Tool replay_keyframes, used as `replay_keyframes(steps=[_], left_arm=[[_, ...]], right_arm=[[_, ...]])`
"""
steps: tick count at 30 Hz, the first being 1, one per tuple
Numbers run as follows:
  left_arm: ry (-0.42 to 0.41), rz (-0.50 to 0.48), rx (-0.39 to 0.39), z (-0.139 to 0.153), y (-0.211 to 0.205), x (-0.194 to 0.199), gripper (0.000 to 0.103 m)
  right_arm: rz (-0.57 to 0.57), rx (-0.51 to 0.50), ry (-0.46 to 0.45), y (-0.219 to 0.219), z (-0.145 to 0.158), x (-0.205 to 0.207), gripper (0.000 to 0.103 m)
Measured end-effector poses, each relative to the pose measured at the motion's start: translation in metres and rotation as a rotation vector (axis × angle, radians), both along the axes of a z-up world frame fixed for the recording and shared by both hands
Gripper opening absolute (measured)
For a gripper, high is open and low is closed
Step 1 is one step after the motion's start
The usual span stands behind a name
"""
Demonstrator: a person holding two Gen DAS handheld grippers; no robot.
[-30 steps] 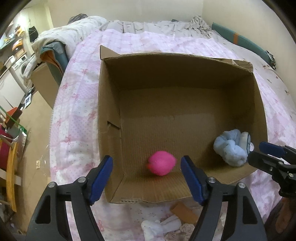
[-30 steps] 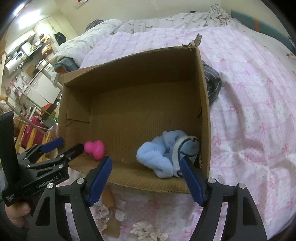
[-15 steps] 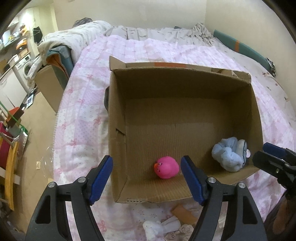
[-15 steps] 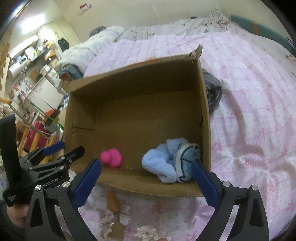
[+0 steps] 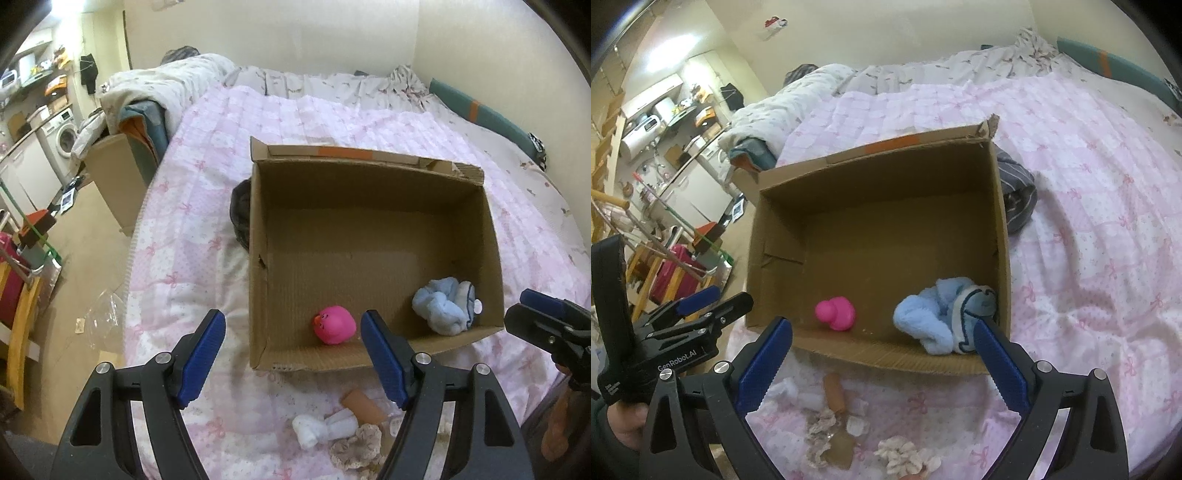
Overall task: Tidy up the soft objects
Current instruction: 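Raise both open grippers out of the box toward the remaining items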
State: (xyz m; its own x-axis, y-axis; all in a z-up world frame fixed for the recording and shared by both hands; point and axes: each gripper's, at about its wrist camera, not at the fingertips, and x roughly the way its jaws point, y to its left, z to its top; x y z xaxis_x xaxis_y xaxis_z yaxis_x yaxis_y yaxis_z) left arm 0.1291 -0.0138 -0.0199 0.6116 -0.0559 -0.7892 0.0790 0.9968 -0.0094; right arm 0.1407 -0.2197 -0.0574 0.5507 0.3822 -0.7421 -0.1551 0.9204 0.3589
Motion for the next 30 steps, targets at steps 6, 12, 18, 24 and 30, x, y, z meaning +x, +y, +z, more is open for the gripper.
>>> replay_keyframes(steps=[6,12,18,24,30], left_arm=[[0.008,0.006,0.0,0.002,0.005,-0.019,0.073],[0.032,0.025,-0.037,0.001,0.011,-0.033,0.073],[0.039,0.035,0.0,-0.002,0.007,-0.045,0.073],[0.059,0.04,0.0,-0.006,0.007,-0.049,0.073],[0.125,0.078,0.035,-0.023,0.013,-0.047,0.074]], right_arm=[[-0.032,-0.06,-0.032,0.0,0.008,-0.017,0.103],[-0.045,-0.069,-0.005,-0.005,0.004,-0.03,0.103],[-0.036,-0.101,0.013,-0.01,-0.001,-0.041,0.103],[-0.016,-0.102,0.061,-0.012,-0.007,-0.049,0.103],[0.006,-0.126,0.16,-0.008,-0.022,-0.048,0.103]])
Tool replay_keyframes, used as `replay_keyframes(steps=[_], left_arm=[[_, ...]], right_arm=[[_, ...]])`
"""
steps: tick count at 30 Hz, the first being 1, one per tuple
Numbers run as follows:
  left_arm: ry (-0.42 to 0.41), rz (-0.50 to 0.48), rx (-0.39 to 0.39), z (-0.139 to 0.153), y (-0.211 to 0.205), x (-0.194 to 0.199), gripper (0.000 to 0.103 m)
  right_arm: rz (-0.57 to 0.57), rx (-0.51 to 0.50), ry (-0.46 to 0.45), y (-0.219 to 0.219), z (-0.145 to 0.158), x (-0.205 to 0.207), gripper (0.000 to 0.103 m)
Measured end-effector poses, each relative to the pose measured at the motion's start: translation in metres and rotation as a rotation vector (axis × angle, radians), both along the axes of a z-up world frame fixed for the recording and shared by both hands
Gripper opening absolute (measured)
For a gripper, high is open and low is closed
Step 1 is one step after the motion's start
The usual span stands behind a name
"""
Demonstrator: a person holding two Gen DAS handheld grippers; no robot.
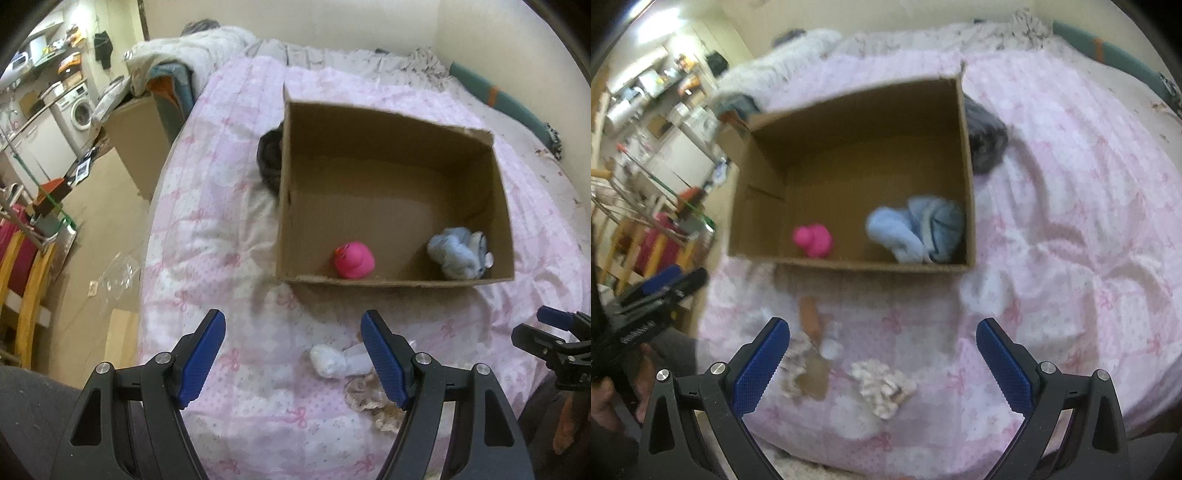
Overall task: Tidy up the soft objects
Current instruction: 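Raise both open grippers out of the box toward the remaining items, then grasp the cream lace scrunchie with the right gripper while the left gripper grasps the white sock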
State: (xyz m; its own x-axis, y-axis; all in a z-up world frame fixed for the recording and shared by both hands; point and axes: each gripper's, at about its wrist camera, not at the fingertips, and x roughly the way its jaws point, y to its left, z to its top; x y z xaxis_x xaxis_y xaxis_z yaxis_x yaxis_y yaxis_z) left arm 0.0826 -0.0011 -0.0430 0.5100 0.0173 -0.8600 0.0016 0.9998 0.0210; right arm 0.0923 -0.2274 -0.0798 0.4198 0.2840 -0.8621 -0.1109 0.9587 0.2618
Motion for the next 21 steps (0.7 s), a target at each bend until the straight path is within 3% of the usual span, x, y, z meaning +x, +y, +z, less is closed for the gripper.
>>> replay_keyframes(steps=[5,9,13,14,21], left_arm=[[0.048,0.028,0.005,-0.013,0.006,0.004,0.074],[0.085,0.048,-0.026,-0.021,0.011,0.011,0.074],[0.113,0.064,-0.047,-0.028,0.016,0.014,0.074],[0.122,0.07,-0.054,-0.029,0.017,0.015,0.073],[0.184,0.158,-0.117,-0.04,0.036,0.023,0.073]], right_arm=[[0.005,0.009,0.14,-0.003,-0.027,0.004,0.103],[0.083,0.011,0.246,0.011,-0.047,0.003,0.103],[0.151,-0.066,0.321,0.029,-0.068,0.0,0.085],[0.162,-0.07,0.345,0.033,-0.074,0.0,0.085],[0.219,-0.148,0.375,0.054,-0.094,0.006,0.082]])
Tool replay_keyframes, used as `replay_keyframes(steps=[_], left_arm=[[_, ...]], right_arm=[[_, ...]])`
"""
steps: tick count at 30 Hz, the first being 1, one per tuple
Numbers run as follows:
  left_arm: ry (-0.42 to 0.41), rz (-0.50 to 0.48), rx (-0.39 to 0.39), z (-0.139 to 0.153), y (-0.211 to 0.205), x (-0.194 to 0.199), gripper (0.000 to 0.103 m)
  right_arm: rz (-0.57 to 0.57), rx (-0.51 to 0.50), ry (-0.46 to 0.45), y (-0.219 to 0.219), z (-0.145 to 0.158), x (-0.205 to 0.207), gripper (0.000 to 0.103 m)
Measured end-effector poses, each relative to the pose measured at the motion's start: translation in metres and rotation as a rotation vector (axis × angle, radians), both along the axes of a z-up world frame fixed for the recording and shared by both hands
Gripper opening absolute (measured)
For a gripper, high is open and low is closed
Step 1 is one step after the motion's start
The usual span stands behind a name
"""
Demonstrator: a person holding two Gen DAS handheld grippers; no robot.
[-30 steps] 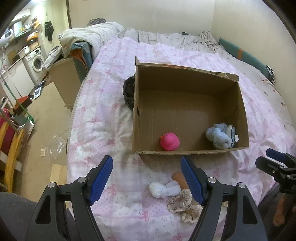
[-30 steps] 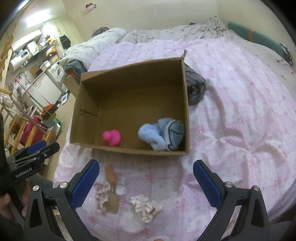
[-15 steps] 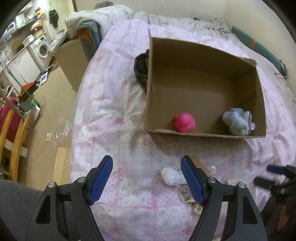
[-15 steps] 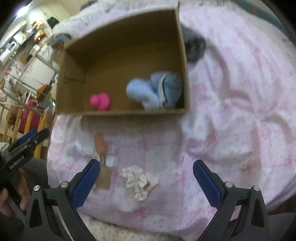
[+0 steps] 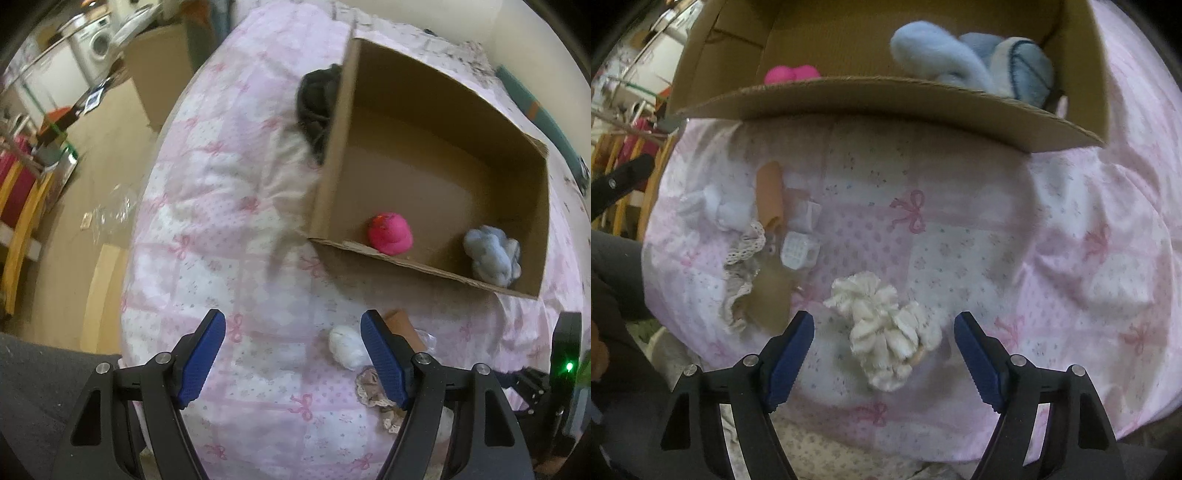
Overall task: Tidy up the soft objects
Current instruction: 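Grasp the cream lace scrunchie with the right gripper while the left gripper grasps the white sock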
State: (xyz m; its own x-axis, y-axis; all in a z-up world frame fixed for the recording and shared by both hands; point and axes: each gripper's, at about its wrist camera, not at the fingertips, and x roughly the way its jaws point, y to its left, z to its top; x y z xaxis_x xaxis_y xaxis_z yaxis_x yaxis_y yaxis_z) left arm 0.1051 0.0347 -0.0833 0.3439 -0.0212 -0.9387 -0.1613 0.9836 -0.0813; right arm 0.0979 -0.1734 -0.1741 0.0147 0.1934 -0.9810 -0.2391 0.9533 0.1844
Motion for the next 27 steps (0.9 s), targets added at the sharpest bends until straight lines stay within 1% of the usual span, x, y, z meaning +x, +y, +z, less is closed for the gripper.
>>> replay_keyframes(steps=[1,2,3,4,7,8,11,13,18,20,22,23,24,26,27], left_arm=[[0.012,0.009,-0.007,-0.002,0.002,0.001,0.073],[0.027,0.012,-0.018,-0.006,0.003,0.002,0.073],[0.037,0.011,-0.027,-0.008,0.003,0.003,0.073],[0.051,0.005,-0.04,-0.011,0.002,0.003,0.073],[0.106,-0.04,-0.053,-0.026,-0.009,0.008,0.073],[0.139,-0.067,-0.059,-0.033,-0.015,0.01,0.073],[0.202,-0.129,-0.069,-0.053,-0.031,0.014,0.073],[0.225,-0.153,-0.068,-0.061,-0.038,0.016,0.073],[0.28,-0.158,-0.097,-0.079,-0.041,0.023,0.072],[0.28,-0.15,-0.092,-0.083,-0.04,0.025,0.067],[0.28,-0.155,-0.088,-0.085,-0.042,0.028,0.065],[0.279,-0.157,-0.086,-0.086,-0.043,0.03,0.06],[0.279,-0.16,-0.083,-0.086,-0.045,0.03,0.055],[0.274,-0.169,-0.092,-0.085,-0.046,0.032,0.028],[0.274,-0.172,-0.099,-0.086,-0.047,0.033,0.026]], right_arm=[[0.014,-0.004,0.0,0.003,-0.001,0.0,0.073],[0.022,-0.009,0.002,0.006,-0.002,0.002,0.06],[0.027,-0.013,0.001,0.007,-0.003,0.002,0.05],[0.03,-0.013,0.001,0.007,-0.005,0.001,0.033],[0.023,0.023,-0.011,0.007,0.0,0.001,0.024],[0.02,0.032,-0.023,0.006,0.003,0.002,0.023],[-0.002,0.075,-0.076,0.003,0.017,0.003,0.023],[-0.027,0.087,-0.107,-0.001,0.025,0.003,0.023],[-0.097,0.104,-0.11,-0.012,0.028,0.008,0.023],[-0.104,0.108,-0.103,-0.012,0.028,0.008,0.023],[-0.098,0.103,-0.104,-0.011,0.025,0.007,0.023],[-0.091,0.102,-0.104,-0.009,0.024,0.007,0.023],[-0.087,0.101,-0.102,-0.018,0.033,0.006,0.023],[-0.086,0.106,-0.096,-0.014,0.032,0.007,0.023],[-0.087,0.106,-0.093,-0.015,0.031,0.01,0.023]])
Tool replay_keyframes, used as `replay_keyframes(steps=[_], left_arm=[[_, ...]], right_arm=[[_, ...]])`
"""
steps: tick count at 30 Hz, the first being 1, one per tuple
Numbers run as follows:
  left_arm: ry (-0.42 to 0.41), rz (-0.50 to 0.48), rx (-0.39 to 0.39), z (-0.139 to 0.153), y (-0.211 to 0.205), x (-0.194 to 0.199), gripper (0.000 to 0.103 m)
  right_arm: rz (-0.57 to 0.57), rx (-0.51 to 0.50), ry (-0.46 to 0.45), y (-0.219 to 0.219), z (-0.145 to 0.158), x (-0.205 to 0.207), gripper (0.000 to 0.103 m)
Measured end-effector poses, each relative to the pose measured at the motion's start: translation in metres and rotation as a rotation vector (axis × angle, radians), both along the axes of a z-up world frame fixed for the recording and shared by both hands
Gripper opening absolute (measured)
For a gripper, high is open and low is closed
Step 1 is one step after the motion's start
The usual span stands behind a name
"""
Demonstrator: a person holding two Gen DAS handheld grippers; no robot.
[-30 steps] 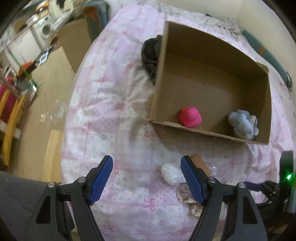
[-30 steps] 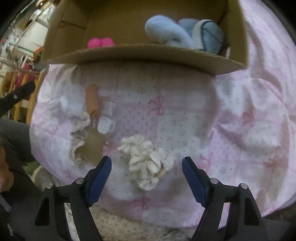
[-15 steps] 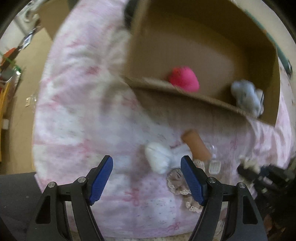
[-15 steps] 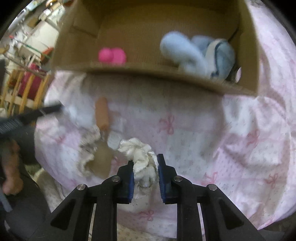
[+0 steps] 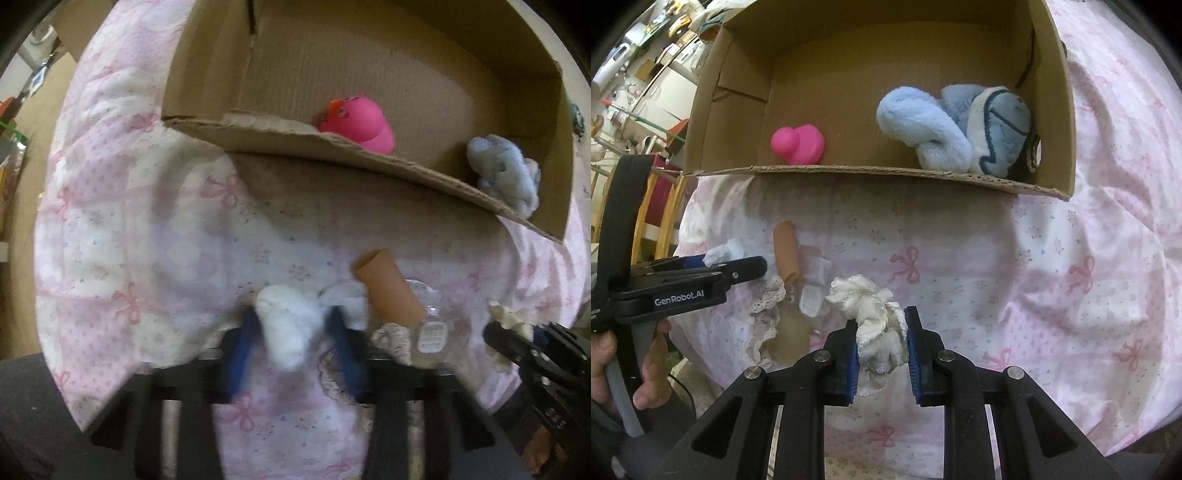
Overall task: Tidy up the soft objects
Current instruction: 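Grasp the cream lace scrunchie with the right gripper while the left gripper grasps the white sock, then carry the sock and scrunchie over the cardboard box with both grippers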
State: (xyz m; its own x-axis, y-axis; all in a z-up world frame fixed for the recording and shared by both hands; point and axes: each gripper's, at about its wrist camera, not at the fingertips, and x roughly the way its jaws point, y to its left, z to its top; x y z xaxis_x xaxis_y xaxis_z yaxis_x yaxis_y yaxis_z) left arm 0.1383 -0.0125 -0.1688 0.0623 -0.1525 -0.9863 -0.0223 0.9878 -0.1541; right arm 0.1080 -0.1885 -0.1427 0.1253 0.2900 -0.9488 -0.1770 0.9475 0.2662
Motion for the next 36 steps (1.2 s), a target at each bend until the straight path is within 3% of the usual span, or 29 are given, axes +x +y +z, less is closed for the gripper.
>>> replay_keyframes(steps=[5,13,27,29,32,36], left_arm=[[-0.036,0.003,0.015,0.011,0.003,0.004,0.023],[-0.052,0.087,0.067,0.025,0.032,-0.011,0.023],[-0.116,0.097,0.139,0.045,0.047,-0.032,0.023],[-0.159,0.105,0.158,0.06,0.042,-0.037,0.023],[-0.296,0.134,0.149,0.097,0.041,-0.048,0.023],[-0.399,0.123,0.185,0.129,0.038,-0.055,0.023]], right_arm=[[-0.01,0.013,0.009,-0.006,-0.002,0.005,0.023],[-0.028,0.064,-0.002,-0.012,0.007,0.01,0.023],[-0.027,0.088,-0.065,-0.017,0.026,0.002,0.023],[-0.031,0.107,-0.097,-0.018,0.033,0.001,0.023],[-0.026,0.197,-0.217,-0.019,0.062,-0.003,0.023],[-0.033,0.265,-0.336,-0.025,0.089,-0.011,0.023]])
